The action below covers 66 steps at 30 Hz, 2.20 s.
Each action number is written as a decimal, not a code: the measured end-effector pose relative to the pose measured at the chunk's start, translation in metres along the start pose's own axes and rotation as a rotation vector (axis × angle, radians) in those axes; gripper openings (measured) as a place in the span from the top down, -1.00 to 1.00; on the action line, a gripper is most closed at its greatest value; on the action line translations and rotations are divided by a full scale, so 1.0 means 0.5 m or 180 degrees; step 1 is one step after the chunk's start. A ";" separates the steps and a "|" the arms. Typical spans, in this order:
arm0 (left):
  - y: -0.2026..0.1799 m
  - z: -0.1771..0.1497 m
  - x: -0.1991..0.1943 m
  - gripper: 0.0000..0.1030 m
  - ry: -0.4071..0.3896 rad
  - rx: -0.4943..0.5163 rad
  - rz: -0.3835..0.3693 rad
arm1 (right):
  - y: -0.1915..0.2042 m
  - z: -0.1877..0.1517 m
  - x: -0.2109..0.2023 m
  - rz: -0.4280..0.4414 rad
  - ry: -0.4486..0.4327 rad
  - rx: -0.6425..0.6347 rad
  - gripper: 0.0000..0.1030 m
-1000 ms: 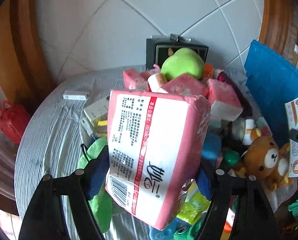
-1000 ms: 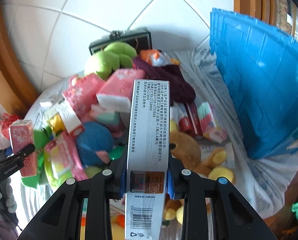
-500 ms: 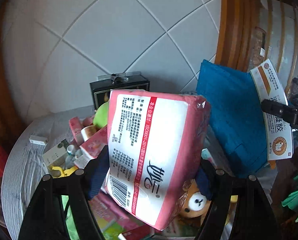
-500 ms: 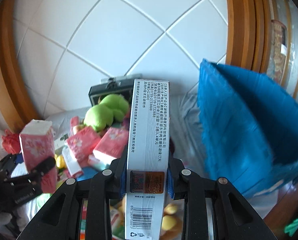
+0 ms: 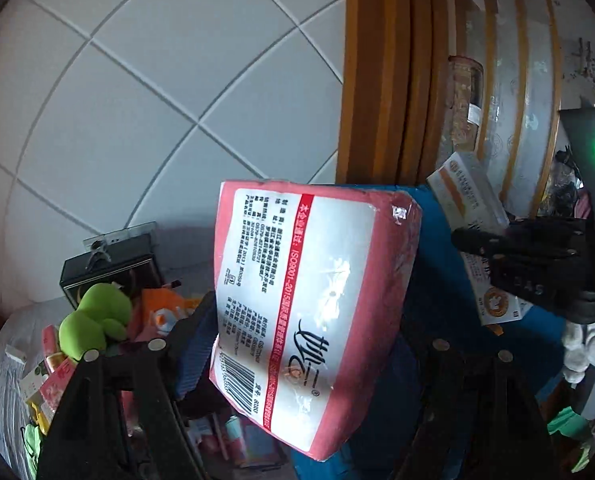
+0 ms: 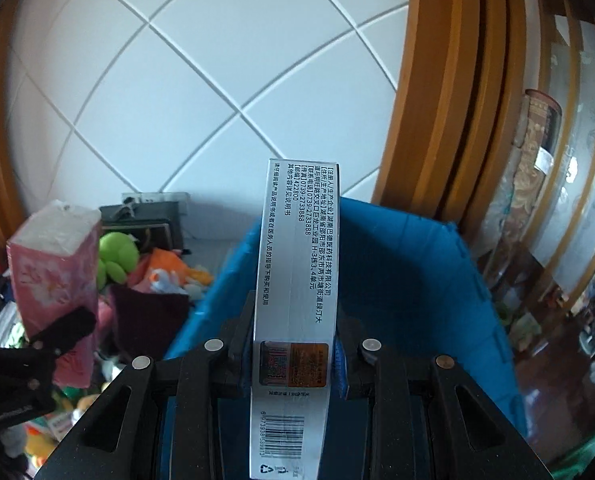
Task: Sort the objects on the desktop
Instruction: 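Carry tissue pack and medicine box into blue crate and open both tools, then withdraw both tools from the crate back toward the pile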
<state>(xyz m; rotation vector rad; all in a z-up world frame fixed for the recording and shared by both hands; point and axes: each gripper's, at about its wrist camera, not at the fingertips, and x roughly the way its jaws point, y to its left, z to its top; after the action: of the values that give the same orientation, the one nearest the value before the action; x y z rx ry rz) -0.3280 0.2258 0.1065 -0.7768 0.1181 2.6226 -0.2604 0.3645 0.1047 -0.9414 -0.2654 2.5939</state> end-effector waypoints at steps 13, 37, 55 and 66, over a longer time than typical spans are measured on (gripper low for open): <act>-0.261 -0.084 0.476 -0.49 0.2229 0.0237 -0.0036 | -0.250 -0.226 0.435 0.0239 0.2107 0.0461 0.43; -0.241 -0.246 0.602 -1.00 0.3273 0.0235 0.0339 | -0.209 -0.408 0.563 0.0157 0.3273 0.0246 -1.00; -0.235 -0.134 0.548 -1.00 0.2451 0.0326 0.0124 | -0.188 -0.349 0.512 0.0835 0.2930 0.0244 -1.00; -0.172 0.071 0.270 -1.00 0.1178 0.0131 0.0201 | -0.207 -0.123 0.351 0.1257 0.1695 0.0393 -1.00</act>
<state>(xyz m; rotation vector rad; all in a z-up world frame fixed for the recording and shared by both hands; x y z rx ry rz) -0.4145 0.3590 0.0663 -1.2540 0.3027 2.4955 -0.3167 0.5327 -0.0132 -1.7230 0.2439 2.5191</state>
